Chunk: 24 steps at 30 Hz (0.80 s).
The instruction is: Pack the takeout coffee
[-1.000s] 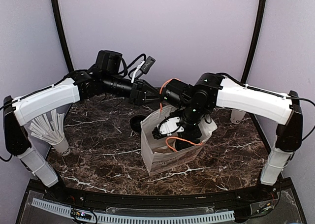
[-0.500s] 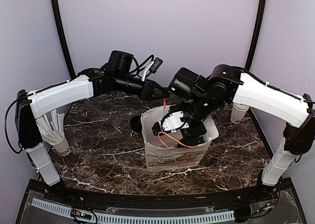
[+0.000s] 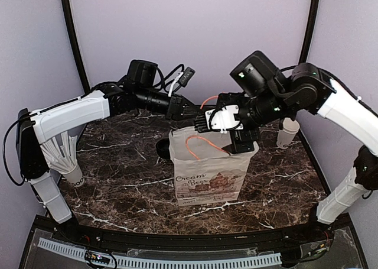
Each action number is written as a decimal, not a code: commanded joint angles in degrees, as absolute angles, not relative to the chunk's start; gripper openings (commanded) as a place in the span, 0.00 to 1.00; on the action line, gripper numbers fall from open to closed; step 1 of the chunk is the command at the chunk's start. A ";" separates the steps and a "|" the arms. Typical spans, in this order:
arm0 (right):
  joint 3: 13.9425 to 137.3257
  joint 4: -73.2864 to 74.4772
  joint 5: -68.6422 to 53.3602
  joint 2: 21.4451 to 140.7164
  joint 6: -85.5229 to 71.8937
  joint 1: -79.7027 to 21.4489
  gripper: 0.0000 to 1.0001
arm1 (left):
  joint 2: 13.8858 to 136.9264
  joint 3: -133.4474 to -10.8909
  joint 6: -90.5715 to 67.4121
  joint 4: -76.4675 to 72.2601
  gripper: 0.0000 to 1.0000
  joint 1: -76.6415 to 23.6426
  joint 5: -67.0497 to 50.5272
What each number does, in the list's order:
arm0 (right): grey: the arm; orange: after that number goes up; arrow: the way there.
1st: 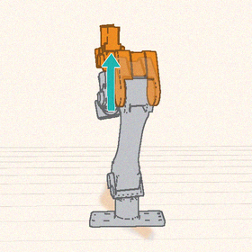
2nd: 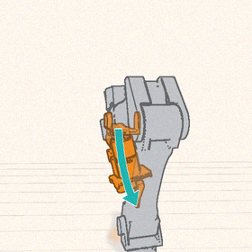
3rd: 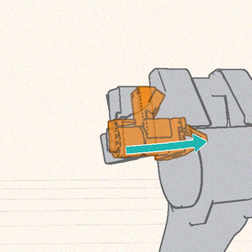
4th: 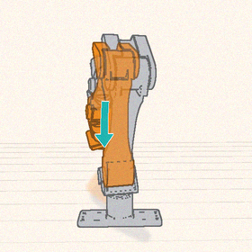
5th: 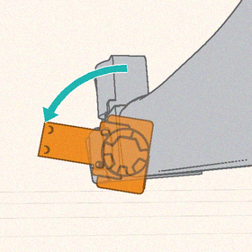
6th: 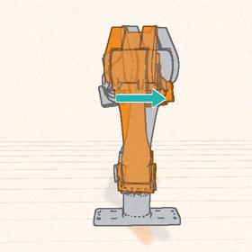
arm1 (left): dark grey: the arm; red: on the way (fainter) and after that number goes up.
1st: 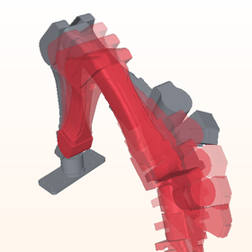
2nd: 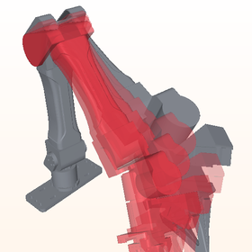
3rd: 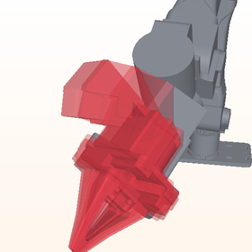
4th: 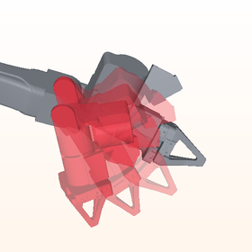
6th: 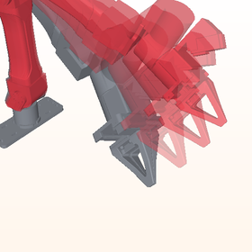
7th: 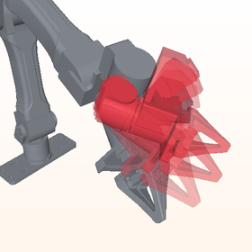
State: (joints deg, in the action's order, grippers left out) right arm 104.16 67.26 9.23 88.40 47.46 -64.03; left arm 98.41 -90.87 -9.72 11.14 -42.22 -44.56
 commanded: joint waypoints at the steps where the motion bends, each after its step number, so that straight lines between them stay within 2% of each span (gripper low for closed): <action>1: 104.10 57.41 19.98 82.83 51.10 -62.43 0.99 | 94.45 -89.11 -9.27 9.06 0.06 -42.39 -46.98; 5: 107.48 48.33 23.23 80.64 53.85 -55.50 0.99 | 92.97 -88.20 -7.94 9.85 0.00 -43.41 -46.30; 10: 100.67 32.09 23.91 75.73 55.48 -42.66 0.99 | 90.43 -85.37 -6.06 9.92 0.00 -45.69 -45.48; 14: 95.15 31.58 23.79 73.83 53.69 -38.35 0.99 | 87.75 -82.68 -4.32 9.65 0.00 -49.22 -45.20; 24: 85.36 31.37 23.28 70.08 52.21 -36.41 0.99 | 83.22 -74.75 -6.37 4.69 0.00 -57.83 -45.06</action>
State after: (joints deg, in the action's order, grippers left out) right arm 87.22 34.33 23.62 72.29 53.45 -36.95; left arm 85.65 -77.08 -5.39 8.23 -55.51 -44.58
